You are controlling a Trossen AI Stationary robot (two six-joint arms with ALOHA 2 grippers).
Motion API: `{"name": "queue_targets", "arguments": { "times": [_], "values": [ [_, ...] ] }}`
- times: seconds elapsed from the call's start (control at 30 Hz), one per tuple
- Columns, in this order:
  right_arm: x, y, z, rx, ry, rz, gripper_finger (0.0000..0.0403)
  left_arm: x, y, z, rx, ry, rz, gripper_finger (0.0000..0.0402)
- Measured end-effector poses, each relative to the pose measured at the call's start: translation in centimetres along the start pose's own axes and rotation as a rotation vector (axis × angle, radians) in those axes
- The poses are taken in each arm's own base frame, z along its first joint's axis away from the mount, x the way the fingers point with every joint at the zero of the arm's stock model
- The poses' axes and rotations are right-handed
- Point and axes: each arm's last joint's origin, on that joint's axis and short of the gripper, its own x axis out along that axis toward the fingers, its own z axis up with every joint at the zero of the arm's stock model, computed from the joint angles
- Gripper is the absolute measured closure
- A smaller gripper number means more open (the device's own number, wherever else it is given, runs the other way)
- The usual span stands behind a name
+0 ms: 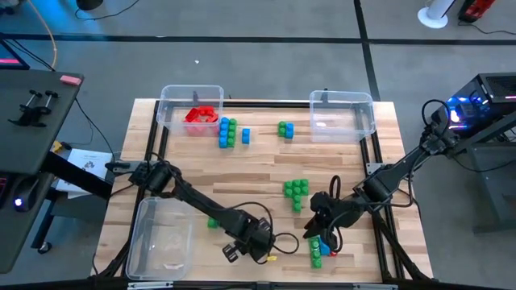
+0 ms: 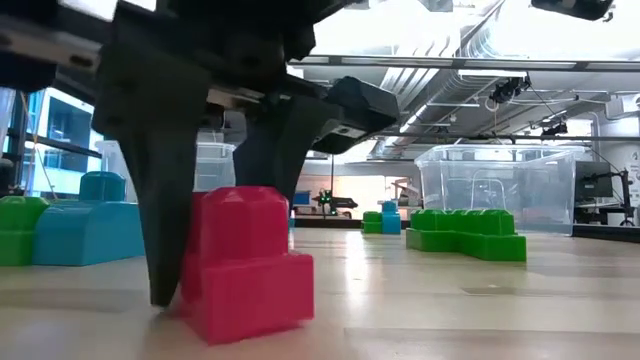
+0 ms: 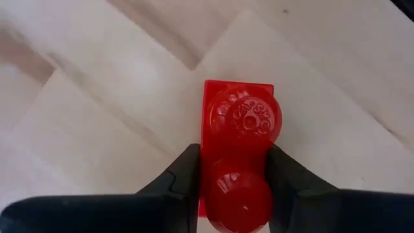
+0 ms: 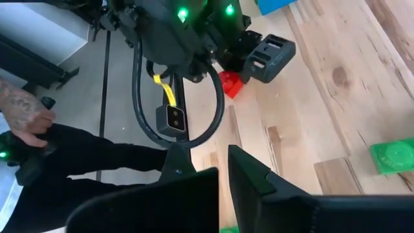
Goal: Sort blocks
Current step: Put the red game piece into the top left transparent bin
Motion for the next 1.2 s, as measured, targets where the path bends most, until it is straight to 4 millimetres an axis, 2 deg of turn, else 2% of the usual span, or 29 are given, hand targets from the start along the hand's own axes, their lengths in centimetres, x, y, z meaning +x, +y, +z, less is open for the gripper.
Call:
{"name": "queue_targets", "arguments": {
  "times": [0.1,0.17,0.33,0.43,0.53,0.63,0.7,0.77,0.83,0.97,1.07,1.2],
  "values": [
    [0.0,0.0,0.0,-0.002,-0.002,0.001,0.0403,-1.4,0.9,-0.7,-0.082,0.044,-0.014,0.0316],
    [0.0,0.0,0.0,-0.002,-0.002,0.001,0.0403,-3.3,1.8,-1.7,-0.135,0.085,-0.004,0.0316],
    [0.0,0.1,0.1,-0.008,-0.008,0.009,0.0403,-10.4,5.0,-6.1,-0.285,0.178,0.103,0.0316],
    [0.0,0.1,0.1,-0.008,-0.011,0.012,0.0403,-15.7,7.2,-10.4,-0.427,0.122,0.244,0.0316],
    [0.0,0.2,0.2,-0.004,-0.019,0.013,0.0403,-20.9,8.4,-16.1,-0.624,0.044,0.413,0.0316],
    [0.0,0.2,0.2,-0.006,-0.038,0.004,0.0403,-25.0,8.1,-22.3,-0.867,-0.063,0.583,0.0316],
    [0.0,0.1,0.3,-0.008,-0.062,-0.012,0.0403,-26.9,7.1,-26.0,-1.031,-0.134,0.680,0.0316],
    [0.0,0.1,0.4,-0.020,-0.086,-0.028,0.0403,-27.8,5.8,-29.1,-1.185,-0.184,0.755,0.0316],
    [0.0,0.1,0.4,-0.022,-0.101,-0.040,0.0403,-27.8,4.5,-31.6,-1.319,-0.191,0.828,0.0316],
    [-0.1,0.2,0.6,-0.015,-0.137,-0.045,0.0403,-26.7,2.7,-34.6,-1.519,-0.107,0.962,0.0309],
    [-0.1,0.3,0.7,0.002,-0.150,-0.031,0.0403,-26.3,2.4,-35.9,-1.646,-0.007,1.079,0.0263],
    [-0.1,0.4,0.8,0.009,-0.161,-0.019,0.0403,-26.9,2.4,-36.5,-1.723,-0.026,1.108,0.0183]
  ]
}}
